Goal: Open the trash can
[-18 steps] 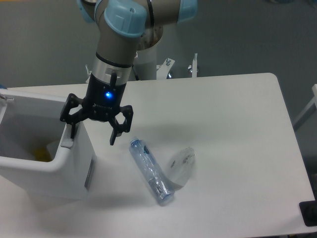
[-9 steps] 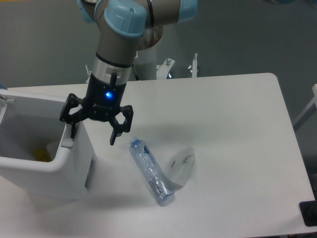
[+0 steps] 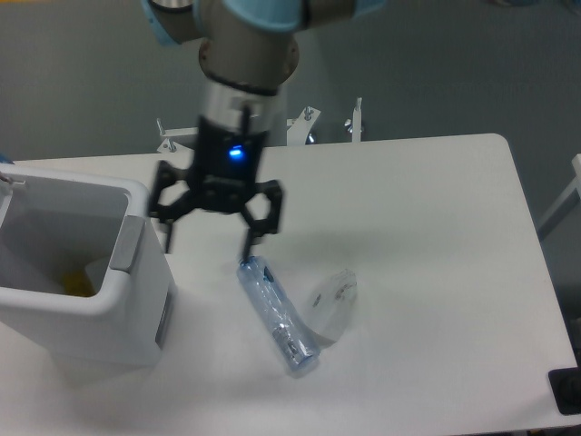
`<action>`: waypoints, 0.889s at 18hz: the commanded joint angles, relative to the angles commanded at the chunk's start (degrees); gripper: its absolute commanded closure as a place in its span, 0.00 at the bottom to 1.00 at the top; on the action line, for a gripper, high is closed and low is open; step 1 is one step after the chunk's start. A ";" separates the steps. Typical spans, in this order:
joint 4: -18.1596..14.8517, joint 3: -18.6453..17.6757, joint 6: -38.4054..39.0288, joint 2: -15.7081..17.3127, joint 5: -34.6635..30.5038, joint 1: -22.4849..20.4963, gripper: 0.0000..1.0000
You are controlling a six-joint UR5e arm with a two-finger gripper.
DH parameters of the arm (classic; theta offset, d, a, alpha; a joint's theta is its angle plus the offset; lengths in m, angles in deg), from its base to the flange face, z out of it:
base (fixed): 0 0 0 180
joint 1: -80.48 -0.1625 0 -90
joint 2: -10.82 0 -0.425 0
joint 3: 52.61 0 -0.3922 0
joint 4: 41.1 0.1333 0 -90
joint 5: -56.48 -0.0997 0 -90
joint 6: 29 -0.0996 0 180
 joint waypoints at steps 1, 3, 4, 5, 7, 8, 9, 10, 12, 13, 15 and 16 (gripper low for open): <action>0.00 0.00 -1.58 0.00 0.00 -1.23 0.00; -0.09 -0.61 -3.78 -0.09 0.00 -4.39 0.00; -0.18 -1.14 -4.75 -0.17 0.00 -5.88 0.00; -0.18 -1.58 -6.24 -0.18 -0.09 -7.29 0.00; -0.18 -2.80 -9.75 -0.70 -1.13 -9.58 0.00; -0.18 -4.12 -11.77 -1.40 -2.88 -10.98 0.00; -0.09 -5.17 -14.49 -2.62 -5.42 -12.30 0.00; -0.09 -5.79 -17.74 -3.68 -9.02 -12.84 0.00; -0.09 -6.33 -23.28 -4.39 -16.05 -13.45 0.00; -0.09 -6.33 -24.87 -5.00 -18.00 -13.89 0.00; 0.00 -5.89 -26.81 -6.67 -18.98 -15.47 0.00; -0.09 -5.63 -27.87 -7.72 -18.98 -16.61 0.00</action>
